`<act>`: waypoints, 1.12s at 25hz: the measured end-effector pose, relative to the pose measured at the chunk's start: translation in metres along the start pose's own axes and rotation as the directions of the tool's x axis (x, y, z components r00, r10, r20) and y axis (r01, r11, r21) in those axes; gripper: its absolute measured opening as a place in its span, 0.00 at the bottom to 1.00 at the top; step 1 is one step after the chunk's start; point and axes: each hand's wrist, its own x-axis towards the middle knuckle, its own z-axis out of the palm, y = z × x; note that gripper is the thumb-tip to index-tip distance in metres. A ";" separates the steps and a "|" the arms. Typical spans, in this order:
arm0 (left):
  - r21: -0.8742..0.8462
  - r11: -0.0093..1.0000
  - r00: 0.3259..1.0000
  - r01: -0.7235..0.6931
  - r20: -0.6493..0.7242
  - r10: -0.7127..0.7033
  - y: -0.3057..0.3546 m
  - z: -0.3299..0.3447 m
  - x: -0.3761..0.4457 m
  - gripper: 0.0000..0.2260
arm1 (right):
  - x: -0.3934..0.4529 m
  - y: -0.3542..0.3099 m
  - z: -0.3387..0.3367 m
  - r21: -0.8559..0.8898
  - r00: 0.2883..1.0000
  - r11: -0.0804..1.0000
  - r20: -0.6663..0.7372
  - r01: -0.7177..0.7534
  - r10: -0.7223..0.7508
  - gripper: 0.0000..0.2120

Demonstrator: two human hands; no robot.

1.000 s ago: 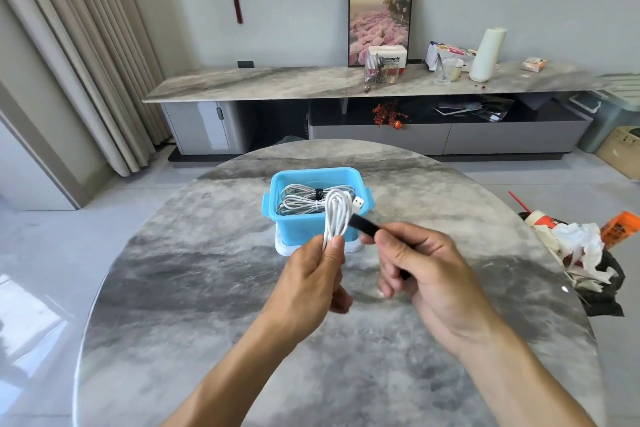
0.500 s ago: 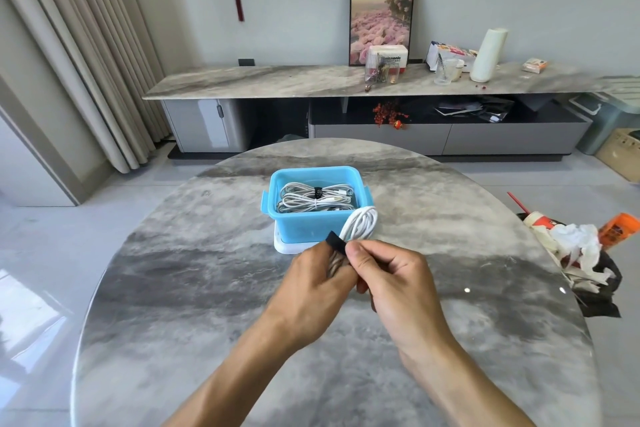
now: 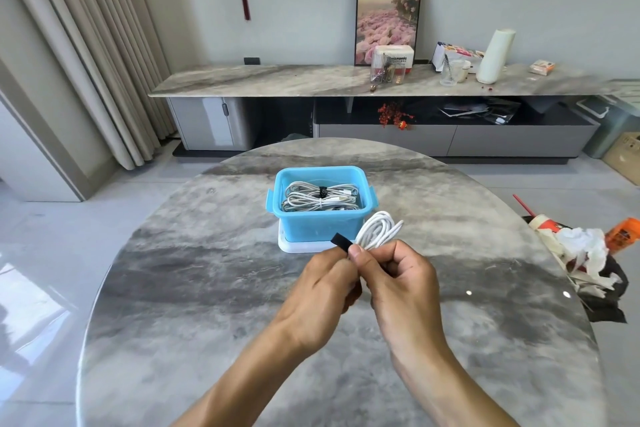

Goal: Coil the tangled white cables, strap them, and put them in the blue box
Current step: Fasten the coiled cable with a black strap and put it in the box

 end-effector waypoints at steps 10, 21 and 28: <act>-0.018 0.993 0.965 -0.116 -0.238 0.108 -0.005 -0.007 0.010 0.22 | 0.010 0.000 -0.011 -0.032 0.964 0.991 0.229 -0.130 0.134 0.08; 0.160 0.941 0.935 -0.298 -0.147 0.322 -0.010 -0.016 0.007 0.24 | 0.032 -0.016 -0.043 -0.061 0.813 0.917 0.442 -0.394 0.379 0.10; 0.570 0.665 0.855 -0.483 0.141 0.499 -0.010 -0.012 -0.007 0.14 | 0.051 -0.013 -0.058 -0.114 0.731 0.900 0.545 -0.420 0.410 0.11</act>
